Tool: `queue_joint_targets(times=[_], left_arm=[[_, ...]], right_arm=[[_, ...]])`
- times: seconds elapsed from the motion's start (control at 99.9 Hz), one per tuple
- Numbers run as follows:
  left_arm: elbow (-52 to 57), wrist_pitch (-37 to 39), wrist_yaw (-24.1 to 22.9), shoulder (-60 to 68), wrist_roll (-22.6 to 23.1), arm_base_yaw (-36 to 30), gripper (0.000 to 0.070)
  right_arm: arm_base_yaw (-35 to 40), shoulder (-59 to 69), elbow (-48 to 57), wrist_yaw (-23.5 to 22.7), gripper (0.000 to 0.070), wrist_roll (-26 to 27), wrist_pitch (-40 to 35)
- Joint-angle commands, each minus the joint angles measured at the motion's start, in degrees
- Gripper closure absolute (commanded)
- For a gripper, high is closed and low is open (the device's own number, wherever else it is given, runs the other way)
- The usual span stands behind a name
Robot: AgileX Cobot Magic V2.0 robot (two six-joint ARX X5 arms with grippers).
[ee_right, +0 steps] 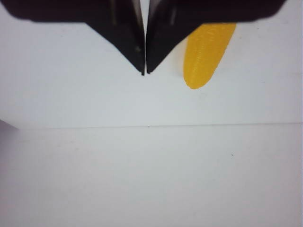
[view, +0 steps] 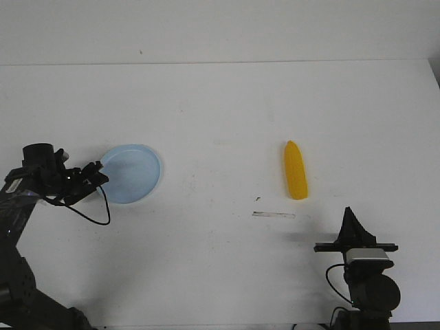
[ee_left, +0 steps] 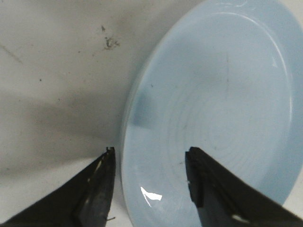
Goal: Place corn on plate with both arms
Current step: 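Move the left gripper forward to the edge of the light blue plate, then push the light blue plate with the left gripper toward the yellow corn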
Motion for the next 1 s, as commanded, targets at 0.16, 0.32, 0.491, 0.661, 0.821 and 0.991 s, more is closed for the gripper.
queue_joint_targets(times=[0.16, 0.32, 0.491, 0.661, 0.821, 0.991], left_arm=[[1.0, 0.4, 0.0, 2.4, -1.2, -1.3, 0.0432], [1.0, 0.5, -0.2, 2.6, -1.2, -1.4, 0.0646], [1.0, 0.5, -4.5, 2.6, -1.1, -1.4, 0.0660], [1.0, 0.4, -4.4, 2.6, -1.1, -1.6, 0.0700], [1.0, 0.5, -4.4, 2.6, -1.1, -1.6, 0.0700], [1.0, 0.5, -4.2, 2.5, -1.1, -1.6, 0.0700]], right_arm=[[0.0, 0.1, -0.1, 0.0, 0.0697, 0.3, 0.6], [0.0, 0.1, -0.1, 0.0, 0.0697, 0.3, 0.6], [0.0, 0.1, -0.1, 0.0, 0.0697, 0.3, 0.6], [0.0, 0.1, -0.1, 0.0, 0.0697, 0.3, 0.6], [0.0, 0.1, -0.1, 0.0, 0.0697, 0.3, 0.6], [0.0, 0.1, -0.1, 0.0, 0.0697, 0.3, 0.6]])
